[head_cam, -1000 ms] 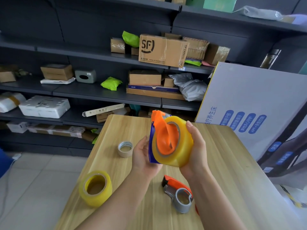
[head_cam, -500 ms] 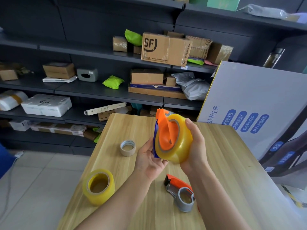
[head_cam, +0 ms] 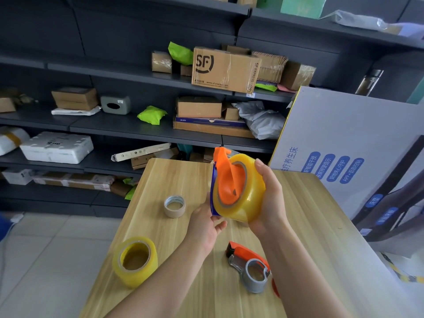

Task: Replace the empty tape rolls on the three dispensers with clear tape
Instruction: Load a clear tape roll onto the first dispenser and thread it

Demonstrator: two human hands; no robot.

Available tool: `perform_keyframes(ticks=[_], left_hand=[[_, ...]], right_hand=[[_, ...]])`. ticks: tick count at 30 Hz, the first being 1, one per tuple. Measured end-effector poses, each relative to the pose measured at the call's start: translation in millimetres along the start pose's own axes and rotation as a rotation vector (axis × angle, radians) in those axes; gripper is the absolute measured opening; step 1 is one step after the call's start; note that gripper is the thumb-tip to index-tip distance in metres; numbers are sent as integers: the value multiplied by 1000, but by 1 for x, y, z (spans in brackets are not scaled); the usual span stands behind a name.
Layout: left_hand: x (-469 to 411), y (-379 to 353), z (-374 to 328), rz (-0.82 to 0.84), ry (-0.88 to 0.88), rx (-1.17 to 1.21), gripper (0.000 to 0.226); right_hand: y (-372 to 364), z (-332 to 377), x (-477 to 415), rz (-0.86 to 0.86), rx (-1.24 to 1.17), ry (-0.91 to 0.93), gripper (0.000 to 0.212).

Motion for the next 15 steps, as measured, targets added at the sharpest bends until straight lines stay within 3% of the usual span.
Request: perform_keyframes(ticks=[1, 3, 6, 9, 15], left_hand=[[3, 2, -2, -16, -25, -35, 13], [5, 6, -10, -72, -110, -151, 43], [7, 5, -33, -148, -266, -237, 72], [12, 3, -52, -183, -279, -179, 93], [-1, 2, -89, -297, -405, -535, 38]], right_hand=[[-1, 0, 1, 11, -6, 6, 27], [-1, 2, 2, 17, -17, 18, 24], [-5, 0, 5, 32, 0, 12, 34], [-7, -3, 7, 7, 22, -5, 46], [-11, 0, 8, 22, 25, 13, 63]])
Point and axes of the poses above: each hand's wrist, its own x-axis away from the middle knuckle, its own y-axis out of the back of the hand, z = x × y, the point moved 8 cm from there along -x, towards the middle knuckle, and after that the axes turned 10 degrees about y, right-handed, at the moved point
